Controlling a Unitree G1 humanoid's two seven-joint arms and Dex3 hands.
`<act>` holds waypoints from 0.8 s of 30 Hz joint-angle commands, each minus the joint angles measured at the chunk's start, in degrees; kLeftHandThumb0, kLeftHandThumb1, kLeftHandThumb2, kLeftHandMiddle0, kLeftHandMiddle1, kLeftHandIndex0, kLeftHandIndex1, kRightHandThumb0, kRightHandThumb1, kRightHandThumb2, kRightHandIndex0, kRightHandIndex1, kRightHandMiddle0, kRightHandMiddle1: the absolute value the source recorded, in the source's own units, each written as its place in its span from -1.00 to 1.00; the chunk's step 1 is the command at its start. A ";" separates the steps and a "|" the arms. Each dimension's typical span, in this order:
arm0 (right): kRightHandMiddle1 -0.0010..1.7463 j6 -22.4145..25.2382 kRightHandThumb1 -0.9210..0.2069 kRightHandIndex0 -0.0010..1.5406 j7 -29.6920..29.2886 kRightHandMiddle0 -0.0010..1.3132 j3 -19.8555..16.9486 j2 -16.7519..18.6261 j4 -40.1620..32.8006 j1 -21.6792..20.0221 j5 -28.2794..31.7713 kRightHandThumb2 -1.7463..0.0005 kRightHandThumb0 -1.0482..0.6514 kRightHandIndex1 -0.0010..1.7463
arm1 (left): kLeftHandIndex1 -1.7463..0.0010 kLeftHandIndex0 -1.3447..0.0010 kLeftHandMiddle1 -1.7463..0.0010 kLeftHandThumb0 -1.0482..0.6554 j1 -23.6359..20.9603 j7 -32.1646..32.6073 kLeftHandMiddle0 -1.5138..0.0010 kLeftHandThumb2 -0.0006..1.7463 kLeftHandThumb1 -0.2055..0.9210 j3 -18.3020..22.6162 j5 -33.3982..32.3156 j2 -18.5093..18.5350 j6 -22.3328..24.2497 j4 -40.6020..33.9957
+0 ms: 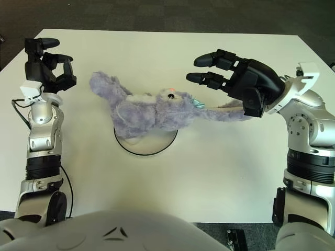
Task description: Put the doll into the plate.
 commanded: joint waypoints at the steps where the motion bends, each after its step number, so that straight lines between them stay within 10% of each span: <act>1: -0.03 0.40 0.03 -0.81 -0.21 -1.00 -0.42 -0.87 -0.65 -0.25 0.91 -0.54 0.03 -0.72 | -1.00 0.57 -0.70 0.23 -1.09 0.92 0.19 0.18 0.24 -0.32 0.37 0.18 -1.57 2.12; 11: -0.03 0.48 0.03 -0.80 -0.49 -1.00 -0.20 -0.83 -0.69 -0.48 0.93 -0.53 0.03 -0.74 | -1.00 0.36 -0.98 0.22 -0.97 -0.77 0.38 0.42 0.05 -0.99 -2.22 0.12 -1.44 4.53; 13: 0.16 -5.38 -0.01 -0.68 -32.71 -0.88 -5.36 12.59 -6.85 5.41 -16.55 -0.46 0.07 -0.46 | -1.00 0.36 -0.99 0.22 -0.81 -0.88 0.39 0.42 0.05 -1.09 -2.82 -0.09 -0.90 4.47; 15: 0.66 -7.79 -0.12 -0.42 -47.00 -0.62 -7.36 18.49 -9.67 7.93 -24.24 -0.31 0.16 0.22 | -1.00 0.35 -1.00 0.22 -0.66 -0.96 0.40 0.43 0.05 -1.13 -3.29 -0.30 -0.41 4.37; 24: 0.99 -8.92 -0.20 -0.31 -50.69 -0.36 -6.62 22.29 -9.65 7.04 -22.67 -0.20 0.22 0.67 | -1.00 0.34 -1.00 0.22 -0.67 -2.24 0.39 0.44 0.03 -0.71 -6.99 -1.65 0.83 4.39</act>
